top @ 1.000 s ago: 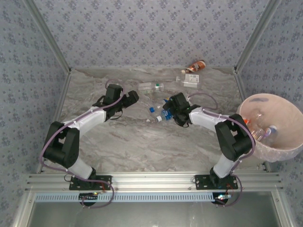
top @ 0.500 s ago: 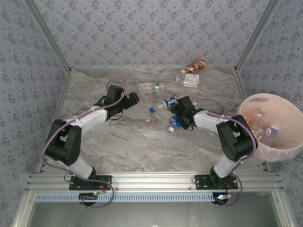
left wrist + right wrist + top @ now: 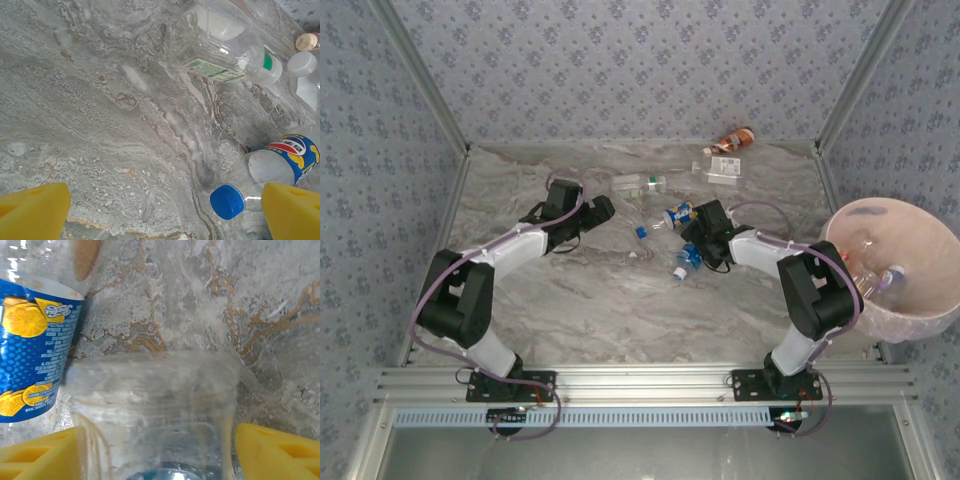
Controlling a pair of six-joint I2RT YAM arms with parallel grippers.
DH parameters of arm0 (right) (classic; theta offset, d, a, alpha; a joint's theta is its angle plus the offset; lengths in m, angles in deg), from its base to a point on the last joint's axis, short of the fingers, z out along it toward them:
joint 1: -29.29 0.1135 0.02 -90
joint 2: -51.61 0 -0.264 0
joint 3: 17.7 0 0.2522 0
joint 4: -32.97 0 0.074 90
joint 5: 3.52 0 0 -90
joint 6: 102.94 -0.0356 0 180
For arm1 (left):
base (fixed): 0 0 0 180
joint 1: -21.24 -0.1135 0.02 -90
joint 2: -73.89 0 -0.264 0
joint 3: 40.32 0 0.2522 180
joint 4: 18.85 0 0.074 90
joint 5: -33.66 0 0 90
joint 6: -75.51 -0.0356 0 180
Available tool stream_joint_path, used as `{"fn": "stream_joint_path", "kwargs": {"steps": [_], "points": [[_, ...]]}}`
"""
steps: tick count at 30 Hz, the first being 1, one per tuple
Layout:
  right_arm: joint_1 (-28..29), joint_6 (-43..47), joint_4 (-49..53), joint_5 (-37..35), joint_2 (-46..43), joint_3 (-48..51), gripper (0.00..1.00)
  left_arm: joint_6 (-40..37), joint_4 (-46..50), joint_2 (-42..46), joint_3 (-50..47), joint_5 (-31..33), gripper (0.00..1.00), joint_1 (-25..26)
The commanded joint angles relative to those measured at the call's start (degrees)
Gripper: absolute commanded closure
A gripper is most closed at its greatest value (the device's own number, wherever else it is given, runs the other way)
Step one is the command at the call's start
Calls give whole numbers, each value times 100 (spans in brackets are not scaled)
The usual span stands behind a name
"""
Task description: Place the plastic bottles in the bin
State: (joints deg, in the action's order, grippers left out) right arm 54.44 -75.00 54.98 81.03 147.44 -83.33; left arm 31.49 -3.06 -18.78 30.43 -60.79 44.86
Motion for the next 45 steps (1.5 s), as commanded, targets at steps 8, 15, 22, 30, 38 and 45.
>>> {"fn": "stream_joint_path", "kwargs": {"steps": [8, 15, 22, 30, 38, 45], "points": [[146, 939, 111, -621, -639, 27, 36, 20, 75, -77, 214, -197, 2, -25], [280, 1553, -448, -823, -1349, 318, 40, 30, -199, 13, 78, -412, 2, -31], [395, 2355, -1076, -1004, -2418, 666, 48, -109, -757, 238, -149, -652, 2, -1], [273, 3277, -931, -328, -3334, 402, 52, -138, -1094, 277, -220, -977, 2, 26], [138, 4027, -29, -386, -3856, -472, 54, -272, -1270, 277, -167, -1088, 2, 195], [-107, 4666, 1048, -768, -4234, -1175, 55, -391, -1178, 271, -57, -1067, 2, 270]]}}
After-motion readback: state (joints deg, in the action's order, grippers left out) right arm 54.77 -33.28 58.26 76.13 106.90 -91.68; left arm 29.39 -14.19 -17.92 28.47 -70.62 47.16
